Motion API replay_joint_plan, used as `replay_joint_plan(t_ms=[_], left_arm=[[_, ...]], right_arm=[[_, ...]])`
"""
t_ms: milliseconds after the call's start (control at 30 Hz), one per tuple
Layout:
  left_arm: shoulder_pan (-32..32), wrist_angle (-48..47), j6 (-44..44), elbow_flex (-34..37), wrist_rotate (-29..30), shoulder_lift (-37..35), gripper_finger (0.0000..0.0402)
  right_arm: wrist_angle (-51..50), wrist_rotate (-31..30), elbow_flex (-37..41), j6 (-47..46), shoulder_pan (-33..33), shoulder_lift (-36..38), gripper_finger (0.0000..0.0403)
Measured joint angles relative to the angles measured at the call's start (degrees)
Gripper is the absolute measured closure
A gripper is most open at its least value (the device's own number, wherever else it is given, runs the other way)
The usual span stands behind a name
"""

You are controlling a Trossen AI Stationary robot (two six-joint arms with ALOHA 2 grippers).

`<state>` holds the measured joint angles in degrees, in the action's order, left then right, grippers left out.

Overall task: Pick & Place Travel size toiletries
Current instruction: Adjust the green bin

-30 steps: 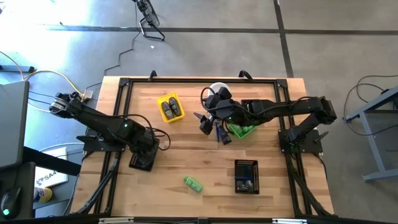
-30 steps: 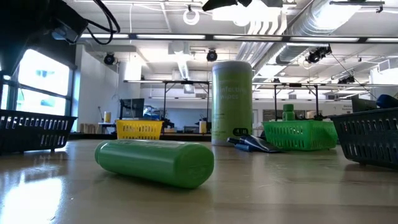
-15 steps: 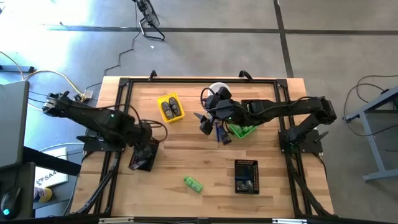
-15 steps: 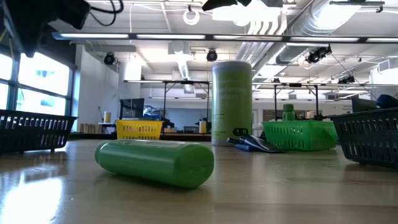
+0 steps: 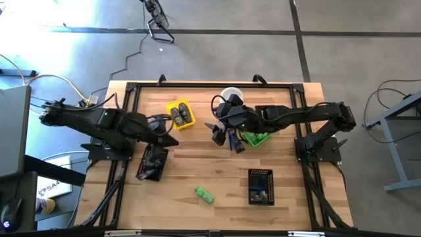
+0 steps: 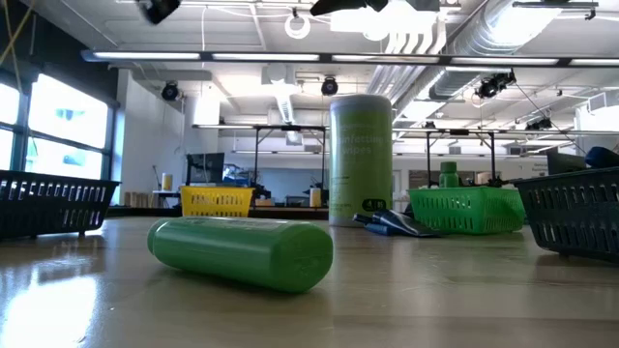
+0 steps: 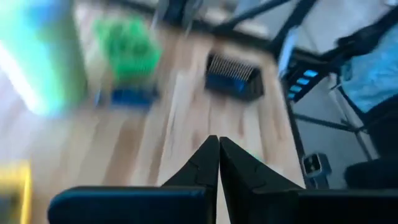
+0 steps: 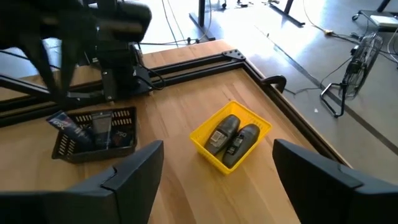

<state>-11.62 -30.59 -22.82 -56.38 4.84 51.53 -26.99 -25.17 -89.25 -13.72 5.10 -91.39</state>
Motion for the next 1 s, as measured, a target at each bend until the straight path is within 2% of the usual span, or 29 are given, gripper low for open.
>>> replay_joint_plan(t_ms=[100, 200, 333, 567, 667, 900, 1000], left_arm=[[0.0, 5.57, 8.26, 0.0, 0.0, 0.0, 0.0391], [0.0, 8.56, 12.7, 0.0, 0.96, 0.04, 0.0391], [0.0, 10.85, 12.25, 0.0, 4.49, 0.09, 0.0391], [0.01, 13.56, 12.12, -0.02, 5.49, 0.79, 0.0391], [0.02, 13.14, 12.22, 0.02, 9.49, 1.37, 0.0391], [0.71, 13.85, 12.13, -0.09, 23.66, 3.8, 0.0391], [2.61, 14.03, 12.1, 0.02, 23.33, 3.77, 0.0391]], right_arm=[[-0.14, 0.0, 0.0, -0.08, 0.0, 0.0, 0.0118], [-0.17, 0.34, 0.0, -0.13, 0.03, 0.0, 0.0127], [-0.17, 1.84, 0.0, -0.22, 0.04, 0.0, 0.0139], [-1.47, 4.63, 0.0, -2.63, 0.04, 0.0, 0.0153], [-1.48, 4.66, 0.0, -2.73, 0.04, 0.0, 0.0154], [-1.12, 4.12, 0.0, 0.79, -1.23, 0.0, 0.0155], [-1.24, 4.11, 0.0, 1.22, -2.45, 0.0, 0.0155]])
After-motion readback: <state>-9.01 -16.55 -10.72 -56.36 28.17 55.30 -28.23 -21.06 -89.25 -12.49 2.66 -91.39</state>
